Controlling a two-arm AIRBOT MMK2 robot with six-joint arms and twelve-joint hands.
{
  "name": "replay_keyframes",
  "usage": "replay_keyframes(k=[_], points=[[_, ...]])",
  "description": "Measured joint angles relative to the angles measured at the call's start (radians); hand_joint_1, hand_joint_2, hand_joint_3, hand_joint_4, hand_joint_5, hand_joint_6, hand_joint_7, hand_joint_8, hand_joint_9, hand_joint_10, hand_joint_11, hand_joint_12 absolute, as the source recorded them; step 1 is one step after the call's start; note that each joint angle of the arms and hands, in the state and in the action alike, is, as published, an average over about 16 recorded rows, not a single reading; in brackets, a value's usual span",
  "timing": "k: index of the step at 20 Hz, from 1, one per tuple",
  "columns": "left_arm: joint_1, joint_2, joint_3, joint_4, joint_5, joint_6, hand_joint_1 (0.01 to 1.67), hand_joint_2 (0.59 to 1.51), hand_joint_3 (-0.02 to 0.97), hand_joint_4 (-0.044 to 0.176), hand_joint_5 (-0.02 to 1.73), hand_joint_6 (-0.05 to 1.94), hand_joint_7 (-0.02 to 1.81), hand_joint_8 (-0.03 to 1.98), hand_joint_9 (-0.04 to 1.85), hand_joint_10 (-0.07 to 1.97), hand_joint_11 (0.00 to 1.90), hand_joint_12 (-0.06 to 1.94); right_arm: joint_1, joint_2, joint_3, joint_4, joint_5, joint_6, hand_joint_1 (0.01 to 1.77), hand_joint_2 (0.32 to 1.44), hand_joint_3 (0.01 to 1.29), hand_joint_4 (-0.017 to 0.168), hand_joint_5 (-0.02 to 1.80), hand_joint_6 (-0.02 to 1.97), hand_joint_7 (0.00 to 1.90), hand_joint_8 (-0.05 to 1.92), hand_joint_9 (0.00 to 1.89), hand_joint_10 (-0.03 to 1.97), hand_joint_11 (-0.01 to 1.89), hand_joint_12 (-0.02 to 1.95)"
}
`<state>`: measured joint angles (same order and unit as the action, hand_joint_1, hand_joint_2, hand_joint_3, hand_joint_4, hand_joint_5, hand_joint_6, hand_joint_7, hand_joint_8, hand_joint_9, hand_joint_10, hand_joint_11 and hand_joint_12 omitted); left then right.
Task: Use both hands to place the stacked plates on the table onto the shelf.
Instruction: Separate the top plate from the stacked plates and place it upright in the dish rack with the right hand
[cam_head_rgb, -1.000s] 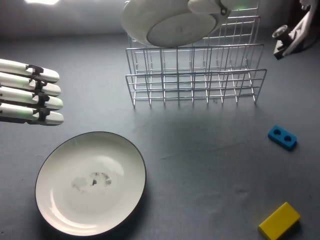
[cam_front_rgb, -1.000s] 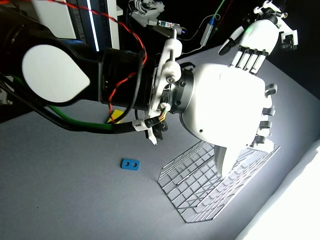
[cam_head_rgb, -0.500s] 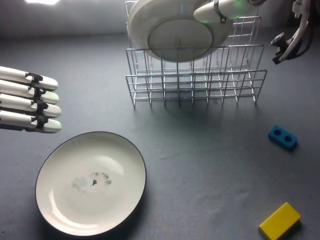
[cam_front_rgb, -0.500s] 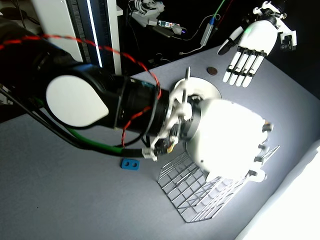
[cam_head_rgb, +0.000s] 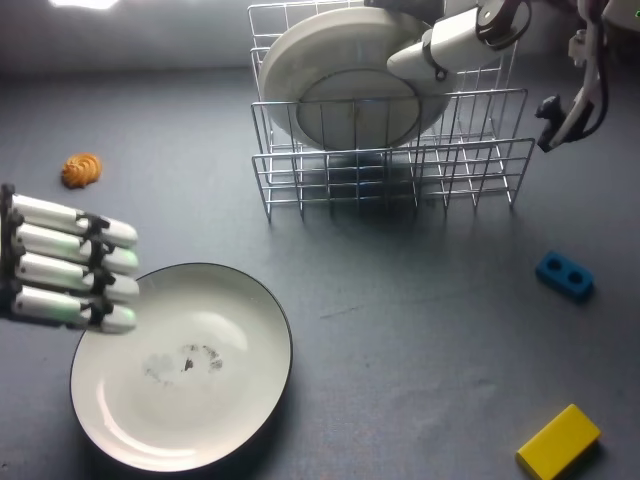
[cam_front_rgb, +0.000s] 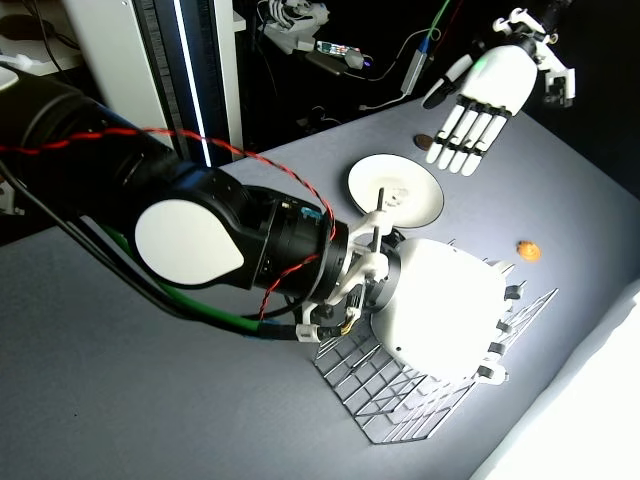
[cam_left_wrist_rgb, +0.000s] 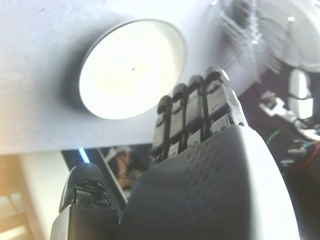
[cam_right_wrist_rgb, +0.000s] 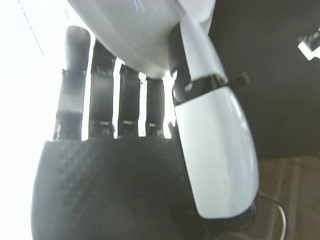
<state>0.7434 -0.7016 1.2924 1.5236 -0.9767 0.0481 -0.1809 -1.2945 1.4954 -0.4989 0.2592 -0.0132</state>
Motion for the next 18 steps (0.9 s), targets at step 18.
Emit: replay_keyframes(k=[18], points=[[0.169,-0.075,-0.008,-0.117,0.163,0.002,0.02,1.144,0.01,0.002,0.13,0.02,0.11,0.0,0.06,0.01,0.03,0.01,0.005,0.055,-0.082,0.029,0.146,-0.143,1.0,1.09,0.01,-0.004,0.39,0.42,0.51,0.34,0.31,0.76,0.04,1.41]])
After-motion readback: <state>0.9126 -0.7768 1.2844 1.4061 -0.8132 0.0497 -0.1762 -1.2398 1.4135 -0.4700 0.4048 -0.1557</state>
